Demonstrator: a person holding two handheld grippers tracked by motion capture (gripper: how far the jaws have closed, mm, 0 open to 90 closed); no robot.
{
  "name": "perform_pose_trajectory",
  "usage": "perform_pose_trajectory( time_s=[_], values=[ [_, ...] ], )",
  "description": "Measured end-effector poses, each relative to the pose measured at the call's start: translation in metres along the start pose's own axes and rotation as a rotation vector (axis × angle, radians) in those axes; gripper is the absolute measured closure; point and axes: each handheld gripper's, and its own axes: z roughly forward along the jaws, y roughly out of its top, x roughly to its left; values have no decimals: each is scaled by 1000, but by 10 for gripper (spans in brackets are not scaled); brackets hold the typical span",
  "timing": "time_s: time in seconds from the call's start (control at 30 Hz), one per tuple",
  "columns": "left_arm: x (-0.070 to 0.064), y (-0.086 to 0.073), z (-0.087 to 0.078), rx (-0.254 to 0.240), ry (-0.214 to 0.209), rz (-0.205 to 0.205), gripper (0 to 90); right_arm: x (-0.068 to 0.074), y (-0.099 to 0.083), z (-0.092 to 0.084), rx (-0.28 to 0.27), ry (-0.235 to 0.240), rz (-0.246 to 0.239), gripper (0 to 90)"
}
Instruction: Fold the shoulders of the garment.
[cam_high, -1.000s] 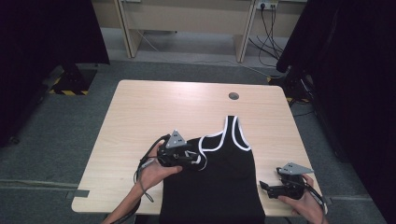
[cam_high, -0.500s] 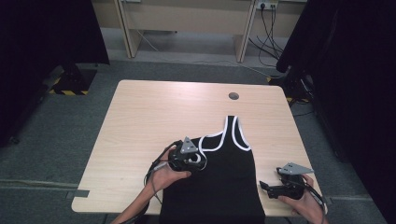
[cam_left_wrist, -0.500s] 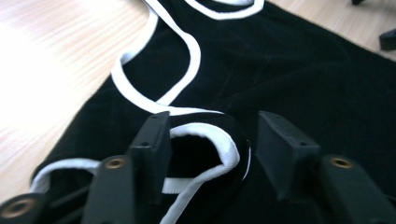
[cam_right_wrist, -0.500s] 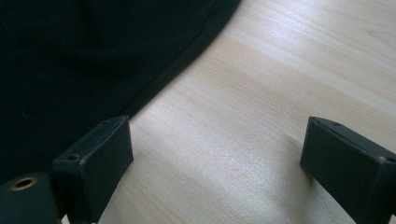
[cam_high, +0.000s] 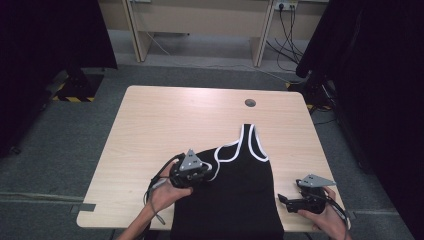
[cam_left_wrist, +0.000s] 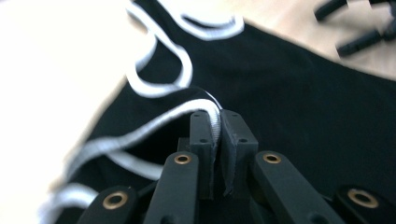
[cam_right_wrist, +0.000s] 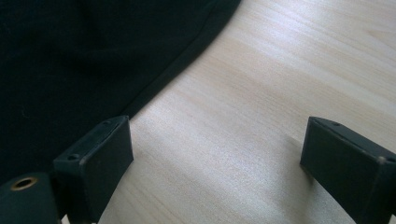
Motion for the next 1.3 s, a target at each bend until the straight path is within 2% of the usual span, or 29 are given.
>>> perform_pose_trajectory(
  time_s=[0.17,0.23,0.33,0.4,0.47,0.53,0.63,0.7,0.83,0.93,1.1,1.17,1.2,1.3],
  values=[
    [0,-32,16,64,-6,-31,811,0,0,0,0,0,0,95],
    [1,-37,19,60,-9,-45,797,0,0,0,0,0,0,95],
    [-3,-37,18,65,-4,-35,730,0,0,0,0,0,1,95],
    [-6,-36,17,62,0,-34,616,0,0,0,0,0,1,95],
    [-8,-33,15,40,0,-34,539,0,0,0,0,2,5,97],
    [-8,-31,11,19,10,-44,424,-2,1,0,-1,-1,11,109],
    [-8,-30,6,1,28,-48,327,-5,4,-1,8,-5,24,148],
    [-8,-30,4,-4,37,-56,268,-7,9,-2,-13,-3,30,152],
    [-6,-37,4,17,72,-55,181,-8,23,-2,-41,12,30,152],
    [-3,-43,7,36,114,-45,144,-10,33,3,-46,31,32,151],
    [2,-50,7,51,141,-60,99,-16,43,17,-32,50,45,151],
    [3,-53,7,70,158,-68,41,-17,48,22,-24,56,45,151],
    [3,-53,6,76,162,-70,40,-17,50,23,-20,61,47,150],
    [4,-53,8,103,152,-71,33,-18,60,30,-14,69,34,150]
  ],
)
